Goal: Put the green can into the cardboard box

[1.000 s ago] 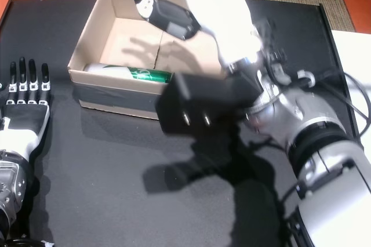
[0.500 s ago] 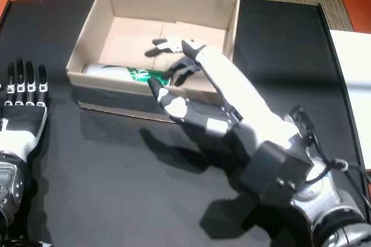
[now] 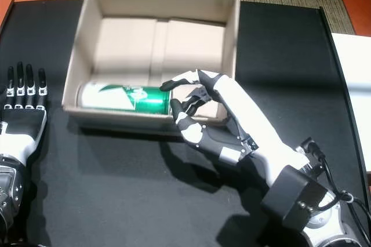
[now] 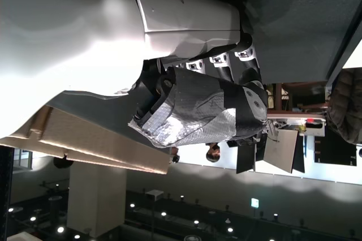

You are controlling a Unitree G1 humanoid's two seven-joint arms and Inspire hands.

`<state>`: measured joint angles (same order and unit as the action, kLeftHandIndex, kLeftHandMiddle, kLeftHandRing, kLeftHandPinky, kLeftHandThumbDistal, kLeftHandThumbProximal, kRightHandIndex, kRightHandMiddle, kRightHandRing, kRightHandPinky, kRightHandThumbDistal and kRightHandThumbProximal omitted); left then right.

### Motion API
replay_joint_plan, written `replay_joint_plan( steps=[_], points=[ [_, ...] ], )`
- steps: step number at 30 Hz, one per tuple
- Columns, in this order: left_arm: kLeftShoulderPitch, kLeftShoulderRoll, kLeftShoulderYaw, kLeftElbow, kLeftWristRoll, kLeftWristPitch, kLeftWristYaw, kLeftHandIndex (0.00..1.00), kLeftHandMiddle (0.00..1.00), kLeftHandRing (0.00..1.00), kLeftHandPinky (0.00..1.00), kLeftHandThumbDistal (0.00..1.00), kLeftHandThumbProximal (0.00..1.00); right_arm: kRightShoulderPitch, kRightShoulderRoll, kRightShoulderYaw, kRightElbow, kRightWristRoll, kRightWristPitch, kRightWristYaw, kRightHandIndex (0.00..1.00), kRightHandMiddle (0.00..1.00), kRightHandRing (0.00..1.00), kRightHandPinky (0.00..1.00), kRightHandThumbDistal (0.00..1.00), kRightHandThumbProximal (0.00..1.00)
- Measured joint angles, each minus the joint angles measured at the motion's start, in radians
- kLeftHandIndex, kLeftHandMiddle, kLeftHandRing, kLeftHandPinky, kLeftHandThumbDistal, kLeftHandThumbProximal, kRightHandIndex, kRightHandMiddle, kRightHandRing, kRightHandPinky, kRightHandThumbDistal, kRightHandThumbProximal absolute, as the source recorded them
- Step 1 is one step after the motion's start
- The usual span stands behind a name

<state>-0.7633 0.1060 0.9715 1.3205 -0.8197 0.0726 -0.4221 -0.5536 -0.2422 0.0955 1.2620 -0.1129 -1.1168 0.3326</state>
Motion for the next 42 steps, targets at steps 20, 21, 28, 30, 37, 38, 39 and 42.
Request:
replay_joint_plan(
  steps=[20, 21, 28, 30, 37, 38, 39, 42],
  points=[
    [-0.008, 0.01, -0.016, 0.0, 0.0, -0.001, 0.002, 0.55, 0.57, 0.69, 0.81, 0.0, 0.55, 0.085, 0.044, -0.163, -0.024, 0.131, -0.137, 0.091, 0.72, 0.72, 0.75, 0.74, 0.62, 0.36],
    [-0.008, 0.011, -0.016, 0.0, 0.0, -0.002, 0.002, 0.55, 0.57, 0.69, 0.8, 0.0, 0.55, 0.079, 0.05, -0.169, -0.023, 0.139, -0.167, 0.095, 0.72, 0.72, 0.75, 0.73, 0.59, 0.3],
    [-0.011, 0.013, -0.017, 0.0, 0.0, -0.001, 0.012, 0.52, 0.55, 0.66, 0.79, 0.0, 0.56, -0.078, 0.027, -0.158, -0.053, 0.143, -0.414, 0.114, 0.62, 0.66, 0.68, 0.68, 0.62, 0.14],
    [-0.011, 0.013, -0.018, 0.0, 0.0, -0.001, 0.013, 0.53, 0.55, 0.67, 0.8, 0.0, 0.58, -0.118, 0.025, -0.111, -0.082, 0.199, -0.455, 0.111, 0.56, 0.64, 0.66, 0.65, 0.57, 0.11],
    [-0.013, 0.011, -0.015, 0.0, 0.0, 0.001, 0.011, 0.54, 0.55, 0.68, 0.8, 0.0, 0.56, -0.136, 0.025, 0.072, -0.257, 0.538, -0.487, 0.087, 0.44, 0.52, 0.57, 0.6, 0.69, 0.13],
    [-0.013, 0.011, -0.015, 0.0, 0.0, 0.001, 0.011, 0.54, 0.55, 0.68, 0.8, 0.0, 0.56, -0.136, 0.025, 0.079, -0.267, 0.575, -0.482, 0.099, 0.44, 0.53, 0.57, 0.6, 0.67, 0.11],
    [-0.013, 0.01, -0.015, 0.0, 0.0, 0.001, 0.011, 0.53, 0.54, 0.67, 0.79, 0.0, 0.56, -0.133, 0.024, 0.081, -0.276, 0.616, -0.469, 0.123, 0.44, 0.53, 0.56, 0.6, 0.65, 0.11],
    [-0.013, 0.01, -0.016, 0.0, 0.0, 0.001, 0.011, 0.52, 0.53, 0.66, 0.78, 0.0, 0.55, -0.098, 0.022, 0.057, -0.305, 0.751, -0.396, 0.248, 0.42, 0.49, 0.53, 0.58, 0.58, 0.13]
  ],
)
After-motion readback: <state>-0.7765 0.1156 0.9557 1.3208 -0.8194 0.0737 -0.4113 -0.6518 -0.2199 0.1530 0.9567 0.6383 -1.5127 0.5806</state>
